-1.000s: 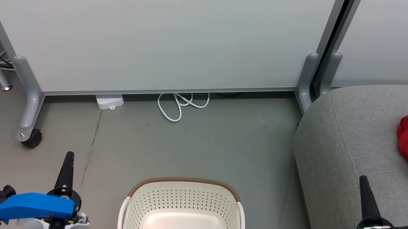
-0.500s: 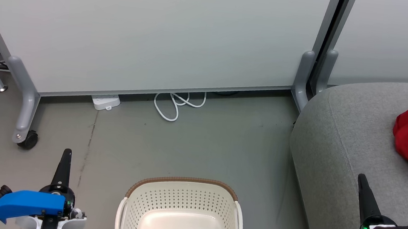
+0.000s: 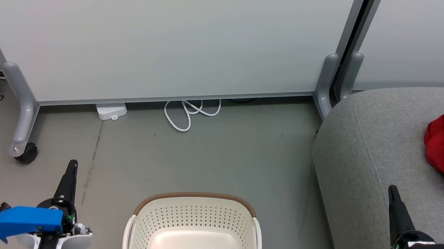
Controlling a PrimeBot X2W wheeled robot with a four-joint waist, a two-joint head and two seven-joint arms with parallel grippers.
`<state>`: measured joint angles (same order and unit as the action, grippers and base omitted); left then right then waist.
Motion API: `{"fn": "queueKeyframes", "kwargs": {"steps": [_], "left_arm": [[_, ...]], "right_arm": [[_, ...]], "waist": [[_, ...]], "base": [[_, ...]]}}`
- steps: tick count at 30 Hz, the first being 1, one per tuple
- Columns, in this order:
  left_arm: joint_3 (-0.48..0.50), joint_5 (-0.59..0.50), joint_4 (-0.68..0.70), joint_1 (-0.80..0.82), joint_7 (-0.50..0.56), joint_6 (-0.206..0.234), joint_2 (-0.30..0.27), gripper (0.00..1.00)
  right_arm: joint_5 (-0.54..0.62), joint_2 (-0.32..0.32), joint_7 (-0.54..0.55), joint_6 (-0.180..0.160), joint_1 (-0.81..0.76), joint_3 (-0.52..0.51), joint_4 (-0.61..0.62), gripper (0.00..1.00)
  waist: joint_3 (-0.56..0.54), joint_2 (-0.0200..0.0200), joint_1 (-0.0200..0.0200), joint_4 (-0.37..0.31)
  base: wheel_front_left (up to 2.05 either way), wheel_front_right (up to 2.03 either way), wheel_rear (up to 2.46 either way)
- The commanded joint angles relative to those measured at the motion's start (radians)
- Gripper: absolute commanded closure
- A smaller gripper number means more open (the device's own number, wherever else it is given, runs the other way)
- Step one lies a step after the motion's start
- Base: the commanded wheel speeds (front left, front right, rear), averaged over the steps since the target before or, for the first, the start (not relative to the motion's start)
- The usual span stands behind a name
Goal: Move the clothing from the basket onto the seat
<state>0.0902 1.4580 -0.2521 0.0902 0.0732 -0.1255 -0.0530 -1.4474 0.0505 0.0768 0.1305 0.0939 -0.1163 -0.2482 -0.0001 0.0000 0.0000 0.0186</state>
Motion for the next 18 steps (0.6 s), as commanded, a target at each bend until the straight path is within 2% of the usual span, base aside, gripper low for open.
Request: {"fn": "queueKeyframes", "kwargs": {"steps": [1, 18], "left_arm": [[0.009, 0.018, 0.007, 0.019, 0.006, -0.008, 0.000, 1.00], [0.022, 0.141, 0.009, 0.023, 0.039, -0.009, 0.001, 1.00]], "right_arm": [[-0.021, 0.000, 0.005, 0.000, 0.014, 0.001, 0.005, 1.00], [-0.150, 0.000, 0.038, 0.000, 0.020, 0.002, 0.005, 1.00]], "waist": [[0.000, 0.0000, 0.0000, -0.001], [0.003, 0.0000, 0.0000, -0.016]], "base": [[0.00, 0.00, 0.00], [0.00, 0.00, 0.00]]}}
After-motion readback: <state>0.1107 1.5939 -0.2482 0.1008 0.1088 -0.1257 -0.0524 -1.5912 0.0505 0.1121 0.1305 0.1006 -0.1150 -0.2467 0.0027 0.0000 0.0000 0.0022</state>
